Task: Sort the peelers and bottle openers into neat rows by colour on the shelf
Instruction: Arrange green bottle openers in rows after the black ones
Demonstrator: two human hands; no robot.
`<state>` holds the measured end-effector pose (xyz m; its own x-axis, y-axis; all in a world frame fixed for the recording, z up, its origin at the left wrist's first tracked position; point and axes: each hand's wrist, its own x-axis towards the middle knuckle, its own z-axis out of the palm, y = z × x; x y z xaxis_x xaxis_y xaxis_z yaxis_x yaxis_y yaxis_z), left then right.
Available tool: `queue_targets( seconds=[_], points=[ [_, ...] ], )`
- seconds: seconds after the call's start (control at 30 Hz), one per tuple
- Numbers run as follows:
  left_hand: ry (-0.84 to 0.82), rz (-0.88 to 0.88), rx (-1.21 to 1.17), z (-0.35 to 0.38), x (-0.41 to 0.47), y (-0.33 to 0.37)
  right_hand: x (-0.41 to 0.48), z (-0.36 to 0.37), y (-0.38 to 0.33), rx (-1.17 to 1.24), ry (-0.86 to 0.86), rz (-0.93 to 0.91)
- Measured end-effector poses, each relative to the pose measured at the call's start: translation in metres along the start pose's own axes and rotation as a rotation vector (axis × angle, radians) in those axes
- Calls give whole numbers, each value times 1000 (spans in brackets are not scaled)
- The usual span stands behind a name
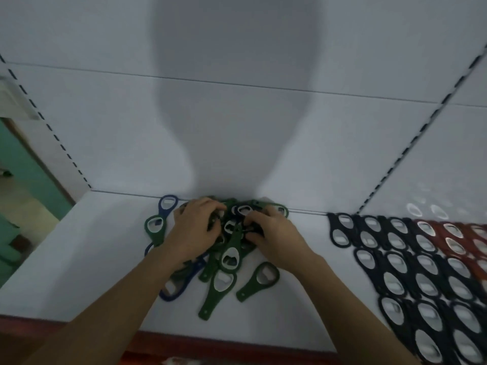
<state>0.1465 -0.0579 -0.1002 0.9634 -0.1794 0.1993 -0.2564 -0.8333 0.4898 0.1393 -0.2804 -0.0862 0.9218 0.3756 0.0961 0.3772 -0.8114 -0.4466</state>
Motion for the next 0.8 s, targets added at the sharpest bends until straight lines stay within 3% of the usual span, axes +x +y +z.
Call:
queue_targets(
  seconds=[0.1,0.23,0.43,0.53,0.63,0.73,0.8],
  points=[
    [126,7,-260,-6,0,9,-5,5,-7,207,267,47],
    [142,-226,-914,-17,4,33,-3,8,-33,483,496,141],
    [54,-292,-1122,-15,17,30,7,14,-62,1017,574,223],
    [4,-277,-1411,-17,19,28,4,13,-68,1258,496,293],
    [-66,-155,-1429,-17,18,25,8,18,-63,1119,442,301],
    [-82,-166,-1420,-17,23,16,12,25,-62,817,497,271],
    [-91,-95,-1342,-20,27,8,14,26,-67,757,529,258]
  ],
)
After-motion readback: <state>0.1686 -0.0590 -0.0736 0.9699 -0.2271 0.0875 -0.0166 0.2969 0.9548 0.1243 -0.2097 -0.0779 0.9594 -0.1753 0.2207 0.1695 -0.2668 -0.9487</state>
